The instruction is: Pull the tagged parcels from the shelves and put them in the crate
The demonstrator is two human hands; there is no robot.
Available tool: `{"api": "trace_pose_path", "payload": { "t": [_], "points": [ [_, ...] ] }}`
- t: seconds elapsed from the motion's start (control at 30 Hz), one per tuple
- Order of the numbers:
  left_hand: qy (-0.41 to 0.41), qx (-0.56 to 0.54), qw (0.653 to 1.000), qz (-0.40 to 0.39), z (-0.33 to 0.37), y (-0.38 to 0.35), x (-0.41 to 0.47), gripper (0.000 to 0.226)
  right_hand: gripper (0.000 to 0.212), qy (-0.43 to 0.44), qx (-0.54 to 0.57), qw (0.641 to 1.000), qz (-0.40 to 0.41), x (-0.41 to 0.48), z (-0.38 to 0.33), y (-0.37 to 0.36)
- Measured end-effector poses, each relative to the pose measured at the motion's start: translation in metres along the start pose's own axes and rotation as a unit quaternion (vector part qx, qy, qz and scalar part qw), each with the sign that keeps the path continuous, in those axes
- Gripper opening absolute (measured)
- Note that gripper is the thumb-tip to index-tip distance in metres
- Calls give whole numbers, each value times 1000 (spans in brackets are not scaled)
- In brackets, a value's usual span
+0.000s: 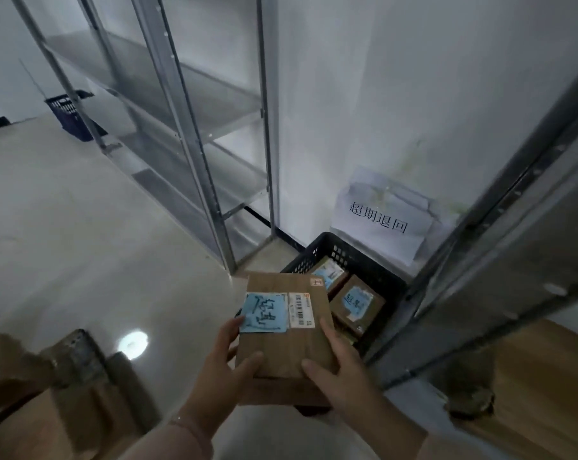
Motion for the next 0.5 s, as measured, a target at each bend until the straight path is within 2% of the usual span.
{"api": "trace_pose_path", "payload": {
  "t": [0.2,0.33,0.5],
  "points": [
    [5,15,999,-48,-7,-4,115,53,78,-50,-5,998,28,75,10,20],
    [34,30,993,-107,-15,-14,199,54,72,-90,14,990,109,129,17,30],
    [33,63,981,-180,-27,-39,297,59,66,-131,24,973,189,188,31,35]
  ]
}}
Point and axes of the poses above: each hand's wrist, its own x-axis towards the middle knuckle, its own y-axis out of the back of the hand, z = x × y, the point moved 1 cm from there along x, towards the middle knuckle, and after that the axes turned 9 degrees about -z, right-handed, at the moved point
